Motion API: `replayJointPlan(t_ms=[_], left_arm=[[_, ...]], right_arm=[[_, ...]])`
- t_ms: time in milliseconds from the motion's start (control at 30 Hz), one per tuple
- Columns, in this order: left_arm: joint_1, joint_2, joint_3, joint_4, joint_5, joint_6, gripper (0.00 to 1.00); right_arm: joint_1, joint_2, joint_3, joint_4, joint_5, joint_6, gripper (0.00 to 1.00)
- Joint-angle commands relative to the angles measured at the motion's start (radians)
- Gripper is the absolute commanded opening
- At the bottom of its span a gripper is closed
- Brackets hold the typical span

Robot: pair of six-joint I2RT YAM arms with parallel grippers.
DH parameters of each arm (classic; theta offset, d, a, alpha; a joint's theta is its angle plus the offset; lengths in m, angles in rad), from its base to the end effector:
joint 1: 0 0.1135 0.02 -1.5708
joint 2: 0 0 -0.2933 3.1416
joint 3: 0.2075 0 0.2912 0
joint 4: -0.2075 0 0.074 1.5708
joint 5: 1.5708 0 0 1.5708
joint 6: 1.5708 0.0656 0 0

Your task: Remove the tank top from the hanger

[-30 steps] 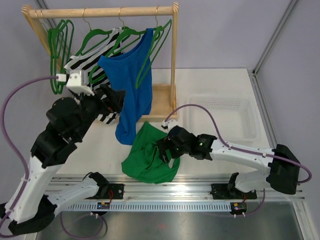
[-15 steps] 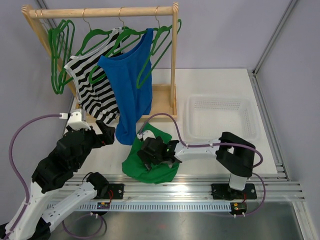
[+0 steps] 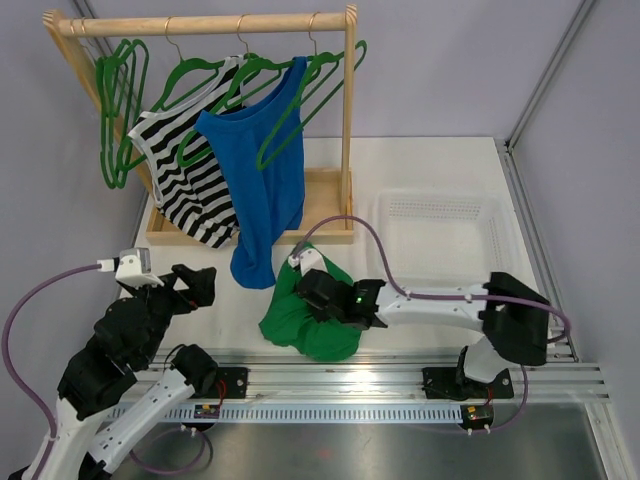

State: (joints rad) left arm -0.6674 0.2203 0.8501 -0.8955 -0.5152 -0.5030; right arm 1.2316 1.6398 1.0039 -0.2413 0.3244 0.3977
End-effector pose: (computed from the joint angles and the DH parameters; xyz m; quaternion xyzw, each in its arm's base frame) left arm 0.0634 -0.0088 0.3595 -0.0911 0.7784 -0.1556 0.6013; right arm 0.1502 0.3629 0.1804 -0.3257 0.8708 0.1398 0.3406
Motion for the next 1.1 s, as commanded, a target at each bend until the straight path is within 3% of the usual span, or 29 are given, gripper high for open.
replayJointPlan(t_ms=[0,300,433,533,700,933,1067], left_arm=[[0.003,-0.022,-0.011,0.063,-0.046,-0.006,0.99],[0.011,0.037,-0.013,0.067,-0.026,-0.003,0.99],[0.015,0.05,-0.011,0.063,-0.037,-0.009,0.99],[0.022,0.037,-0.013,0.064,-0.039,-0.011,0.99],[0.029,0.027,-0.016,0.069,-0.037,-0.009,0.99],[0.034,0.034,-0.017,0.072,-0.026,-0.008,0.99],[0.034,0.033,-0.02,0.072,-0.025,-0.006,0.99]], right_arm=[[0.0,-0.217,0.058,-0.088,0.163,-0.003,0.0],[-0.046,-0.478,0.335,-0.386,0.416,-0.126,0.0],[-0.184,-0.511,0.481,-0.533,0.44,-0.146,0.0],[-0.317,-0.529,0.533,-0.553,0.423,-0.191,0.0],[-0.478,-0.506,0.688,-0.595,0.357,-0.246,0.0],[-0.52,-0.358,1.082,-0.696,0.458,-0.361,0.0],[-0.586,-0.278,1.161,-0.727,0.458,-0.384,0.0]])
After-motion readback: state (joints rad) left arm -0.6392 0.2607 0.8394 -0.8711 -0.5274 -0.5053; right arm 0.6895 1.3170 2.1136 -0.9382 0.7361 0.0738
